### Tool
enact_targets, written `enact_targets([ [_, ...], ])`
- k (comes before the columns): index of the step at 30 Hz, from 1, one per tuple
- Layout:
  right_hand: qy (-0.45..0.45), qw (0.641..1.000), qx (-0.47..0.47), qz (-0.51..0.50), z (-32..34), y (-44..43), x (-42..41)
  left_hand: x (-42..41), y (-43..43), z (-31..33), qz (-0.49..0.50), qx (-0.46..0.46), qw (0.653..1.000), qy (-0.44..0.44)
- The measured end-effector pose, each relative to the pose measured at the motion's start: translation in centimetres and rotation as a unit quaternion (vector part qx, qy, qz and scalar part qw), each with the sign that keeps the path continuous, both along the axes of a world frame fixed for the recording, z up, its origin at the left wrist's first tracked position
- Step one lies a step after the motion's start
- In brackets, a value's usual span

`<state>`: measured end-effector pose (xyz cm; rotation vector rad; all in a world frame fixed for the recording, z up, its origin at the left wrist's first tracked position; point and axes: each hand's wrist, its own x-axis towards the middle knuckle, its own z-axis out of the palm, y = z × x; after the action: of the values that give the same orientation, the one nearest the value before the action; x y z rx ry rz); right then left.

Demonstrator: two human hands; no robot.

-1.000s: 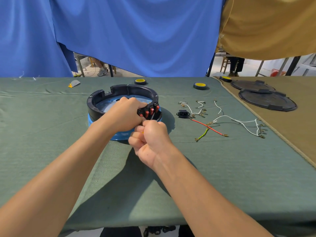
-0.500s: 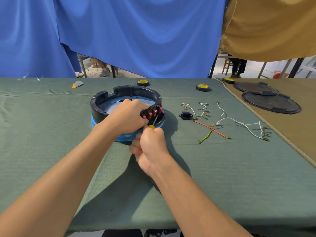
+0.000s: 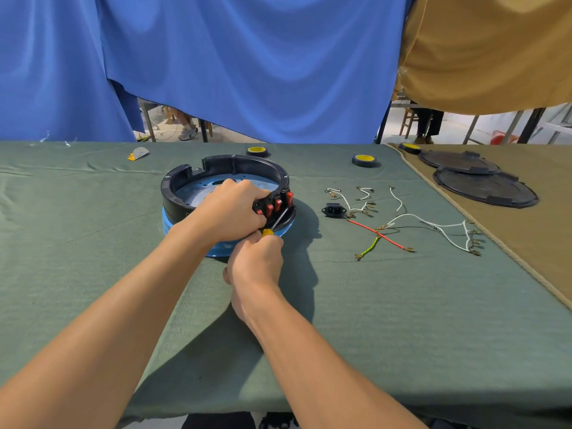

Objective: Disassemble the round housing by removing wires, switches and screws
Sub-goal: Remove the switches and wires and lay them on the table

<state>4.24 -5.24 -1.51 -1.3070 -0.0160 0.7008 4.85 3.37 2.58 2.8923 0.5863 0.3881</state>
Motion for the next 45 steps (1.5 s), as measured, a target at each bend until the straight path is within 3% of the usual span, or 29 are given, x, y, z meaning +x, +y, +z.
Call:
enact_targets([
  [3, 0.047, 0.999, 0.02, -0.01, 0.0, -0.3, 0.1, -0.1, 0.0, 0.0, -0.004, -0.001, 1.0, -0.003],
  [7, -0.031, 0.999, -0.017, -0.011, -0.8, -0.1, -0.2, 0.0, 0.1, -0.1, 0.0, -0.006, 1.0, -0.01],
  [13, 0.05, 0.992, 0.119, 0.009, -0.5, -2.8, 3.5, 0.1, 0.4, -0.3, -0.003, -0.013, 1.0, -0.02],
  [18, 0.007, 0.996, 0.087, -0.011, -0.7, -4.0, 5.1, 0.1, 0.4, -0.4, 0.005, -0.015, 1.0, -0.021],
  [22, -0.182, 0.982, -0.037, -0.038, -0.4, -4.7, 9.0, 0.0, 0.5, -0.4, 0.008, -0.016, 1.0, -0.018],
  [25, -0.336, 0.933, -0.128, -0.018, 0.5, -4.6, 11.0, -0.1, 0.5, -0.4, 0.01, -0.003, 1.0, -0.019],
  [28, -0.479, 0.861, -0.17, -0.012, 0.5, -4.1, 12.1, -0.1, 0.6, -0.7, 0.007, 0.015, 1.0, -0.022],
  [34, -0.589, 0.787, -0.186, -0.006, -0.3, -2.7, 12.6, 0.2, 1.0, -1.1, 0.014, 0.013, 0.999, -0.033],
  [41, -0.592, 0.789, -0.164, -0.009, -0.1, -2.7, 12.8, 0.3, 1.2, -1.3, 0.022, 0.013, 0.999, -0.036],
  [45, -0.532, 0.837, -0.127, -0.004, 0.9, -3.4, 13.2, 0.2, 1.3, -1.4, 0.024, 0.009, 0.999, -0.038],
])
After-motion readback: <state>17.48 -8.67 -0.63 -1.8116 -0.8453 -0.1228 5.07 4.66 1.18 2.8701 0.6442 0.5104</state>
